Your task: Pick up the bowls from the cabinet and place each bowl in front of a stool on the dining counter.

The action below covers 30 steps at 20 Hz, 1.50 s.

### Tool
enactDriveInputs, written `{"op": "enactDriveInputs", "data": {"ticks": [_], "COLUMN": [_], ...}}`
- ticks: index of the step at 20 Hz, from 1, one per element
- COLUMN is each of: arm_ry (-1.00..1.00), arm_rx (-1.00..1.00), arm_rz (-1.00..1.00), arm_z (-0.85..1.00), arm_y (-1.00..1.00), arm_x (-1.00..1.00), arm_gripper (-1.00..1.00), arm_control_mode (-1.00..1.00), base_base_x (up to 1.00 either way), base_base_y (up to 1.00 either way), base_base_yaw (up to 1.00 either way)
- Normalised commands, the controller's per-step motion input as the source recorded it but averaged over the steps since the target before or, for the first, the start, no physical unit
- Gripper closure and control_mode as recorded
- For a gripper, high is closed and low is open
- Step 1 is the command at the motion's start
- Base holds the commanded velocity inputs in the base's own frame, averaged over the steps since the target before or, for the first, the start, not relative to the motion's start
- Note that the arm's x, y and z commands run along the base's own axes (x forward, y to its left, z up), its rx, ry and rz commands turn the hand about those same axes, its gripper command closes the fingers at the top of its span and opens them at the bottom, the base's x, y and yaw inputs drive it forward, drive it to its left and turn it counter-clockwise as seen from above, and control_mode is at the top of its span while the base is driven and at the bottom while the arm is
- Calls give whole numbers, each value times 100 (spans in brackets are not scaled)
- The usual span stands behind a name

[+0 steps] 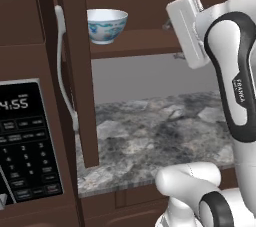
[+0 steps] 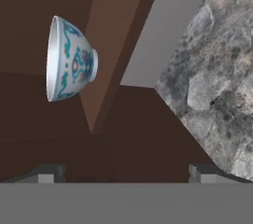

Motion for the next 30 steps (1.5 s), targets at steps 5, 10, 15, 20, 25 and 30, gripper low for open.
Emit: {"op": "enactDriveInputs", "data": {"ticks": [5, 10, 15, 20, 25, 30], "arm_ry": [0, 0, 1, 5, 5, 1], "arm_rx": [0, 0, 0, 0, 0, 0], "arm_rz": [0, 0, 0, 0, 0, 4], "arm_z": [5, 0, 0, 0, 0, 0], "arm_y": [8, 16, 18, 3, 9, 27], "arm_x": [39, 29, 32, 22, 23, 12], "arm_gripper": [-100, -100, -100, -100, -100, -100], "arm_control_mode": [-100, -100, -100, -100, -100, -100], "base_base_x": [0, 0, 0, 0, 0, 0], "base_base_y": [0, 0, 0, 0, 0, 0], "base_base_yaw": [0, 0, 0, 0, 0, 0]}}
